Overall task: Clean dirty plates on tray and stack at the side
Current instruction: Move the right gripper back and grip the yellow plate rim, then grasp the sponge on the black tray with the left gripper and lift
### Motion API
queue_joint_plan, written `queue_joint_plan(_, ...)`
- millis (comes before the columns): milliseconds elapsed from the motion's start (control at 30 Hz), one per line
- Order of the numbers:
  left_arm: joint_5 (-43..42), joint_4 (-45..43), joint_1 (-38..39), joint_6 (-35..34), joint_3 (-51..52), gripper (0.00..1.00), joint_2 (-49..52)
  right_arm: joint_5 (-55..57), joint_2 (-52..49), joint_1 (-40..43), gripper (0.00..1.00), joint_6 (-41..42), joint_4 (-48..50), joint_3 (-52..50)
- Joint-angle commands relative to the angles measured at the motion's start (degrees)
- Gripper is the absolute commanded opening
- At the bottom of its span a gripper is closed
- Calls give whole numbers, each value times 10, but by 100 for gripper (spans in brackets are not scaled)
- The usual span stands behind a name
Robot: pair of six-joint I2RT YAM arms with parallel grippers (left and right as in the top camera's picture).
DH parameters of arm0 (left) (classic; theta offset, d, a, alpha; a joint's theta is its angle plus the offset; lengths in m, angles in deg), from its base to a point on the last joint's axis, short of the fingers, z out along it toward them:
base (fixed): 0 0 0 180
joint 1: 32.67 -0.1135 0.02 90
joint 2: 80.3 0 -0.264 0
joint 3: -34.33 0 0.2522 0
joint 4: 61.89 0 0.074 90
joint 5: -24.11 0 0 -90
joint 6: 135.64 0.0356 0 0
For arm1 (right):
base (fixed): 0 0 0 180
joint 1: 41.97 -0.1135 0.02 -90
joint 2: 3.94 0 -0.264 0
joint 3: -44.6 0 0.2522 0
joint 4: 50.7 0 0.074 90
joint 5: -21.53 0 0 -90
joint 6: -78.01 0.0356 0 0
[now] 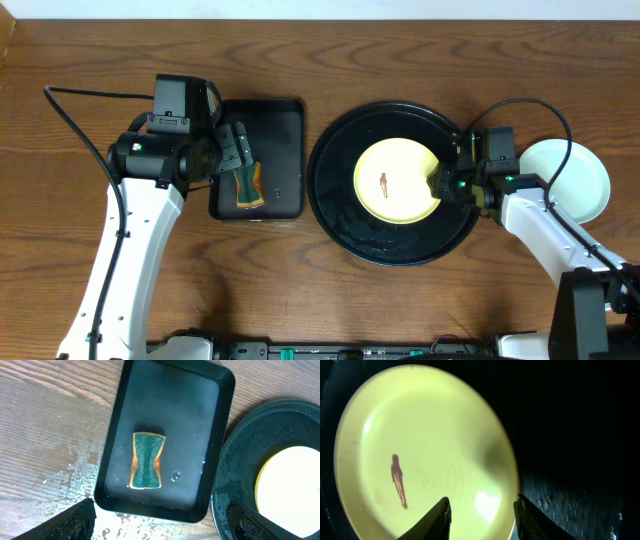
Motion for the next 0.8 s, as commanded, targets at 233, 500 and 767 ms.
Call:
queue_joint_plan(233,1,2,-2,2,-8,84,0,-19,8,7,36,-169,-244,267)
queue_joint_plan(500,-3,15,-2,2,-8,84,0,-13,1,9,49,-132,-261,292)
queue_joint_plan(767,-2,-60,27,2,30,67,87,-13,-1,7,54,-132,-260,292)
